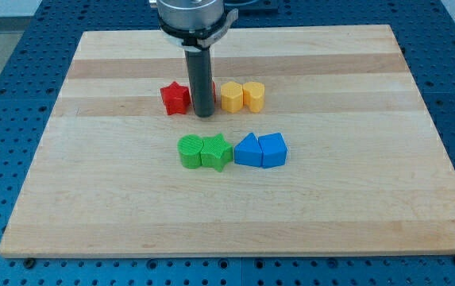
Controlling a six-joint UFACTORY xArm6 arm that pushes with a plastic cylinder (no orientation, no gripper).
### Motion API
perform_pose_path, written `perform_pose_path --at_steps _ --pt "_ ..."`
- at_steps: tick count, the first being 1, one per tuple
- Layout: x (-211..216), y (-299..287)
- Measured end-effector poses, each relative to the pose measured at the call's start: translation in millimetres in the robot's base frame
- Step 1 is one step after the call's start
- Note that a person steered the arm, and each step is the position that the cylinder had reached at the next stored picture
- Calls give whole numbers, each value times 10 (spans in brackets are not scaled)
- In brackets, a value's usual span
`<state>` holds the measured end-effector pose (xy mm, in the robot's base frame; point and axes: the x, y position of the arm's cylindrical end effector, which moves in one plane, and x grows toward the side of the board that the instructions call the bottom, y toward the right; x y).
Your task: Place the red star diagonally to the red circle
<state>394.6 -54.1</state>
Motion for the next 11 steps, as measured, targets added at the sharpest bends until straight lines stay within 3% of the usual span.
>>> perform_pose_path --at_steps 2,5,8,10,11 --pt "-617 -26" --pt "16 -281" --pt "419 -1209" --pt "444 -1744" --pt "239 -1701"
